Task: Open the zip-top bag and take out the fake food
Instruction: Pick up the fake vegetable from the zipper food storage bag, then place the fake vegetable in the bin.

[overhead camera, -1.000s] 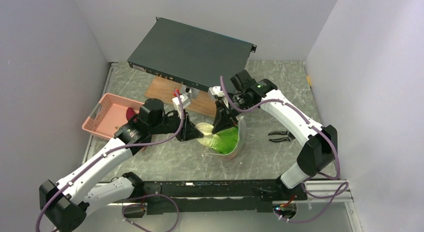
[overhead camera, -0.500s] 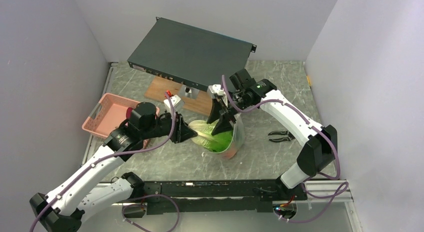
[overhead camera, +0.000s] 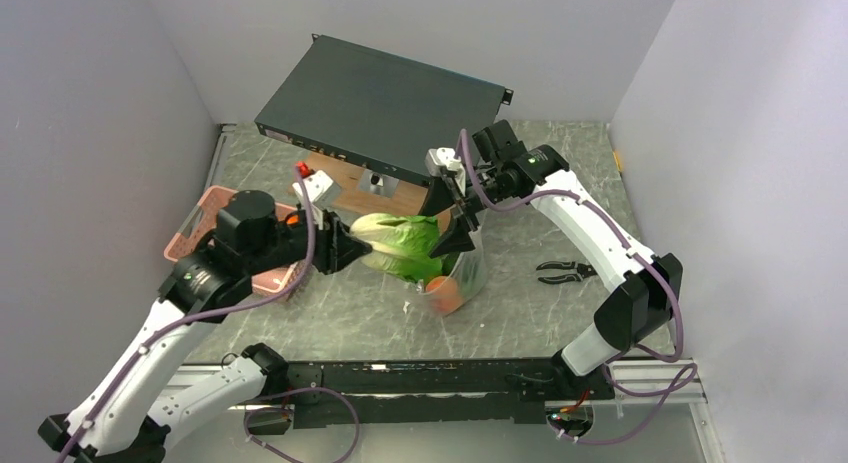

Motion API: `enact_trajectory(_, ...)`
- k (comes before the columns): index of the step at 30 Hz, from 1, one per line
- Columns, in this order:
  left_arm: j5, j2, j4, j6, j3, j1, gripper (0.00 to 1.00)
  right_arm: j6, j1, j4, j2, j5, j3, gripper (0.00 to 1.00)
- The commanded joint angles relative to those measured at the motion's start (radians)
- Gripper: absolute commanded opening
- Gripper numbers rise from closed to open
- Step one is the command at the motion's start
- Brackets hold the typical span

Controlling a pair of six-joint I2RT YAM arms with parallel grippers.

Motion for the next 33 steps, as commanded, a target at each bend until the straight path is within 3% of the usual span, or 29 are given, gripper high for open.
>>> enact_trajectory(1,-0.032,-0.034,-0.074,0.078,0.146,0.018,0.0,0.007,-0.02,-0.012,-0.019,-0.029,0.019,0.86)
enact_trajectory(7,-0.195,-0.04,-0.259,0.178,0.244,0.032,0.0,0.018,-0.035,-0.003,-0.024,-0.035,0.009,0.87)
enact_trajectory(12,-0.366,-0.078,-0.32,0.261,0.296,0.032,0.0,0.005,-0.035,-0.01,-0.021,-0.04,0.004,0.88)
enact_trajectory(18,-0.681,-0.061,-0.347,0.317,0.3,0.033,0.0,-0.024,-0.035,-0.03,-0.017,-0.053,0.002,0.89)
enact_trajectory(26,-1.124,0.0,-0.212,0.351,0.126,0.048,0.0,-0.061,-0.036,-0.054,-0.023,-0.057,-0.011,0.9)
enact_trajectory(33,-1.268,0.059,0.07,0.44,-0.059,0.215,0.0,-0.067,-0.037,-0.055,-0.028,-0.056,-0.02,0.91)
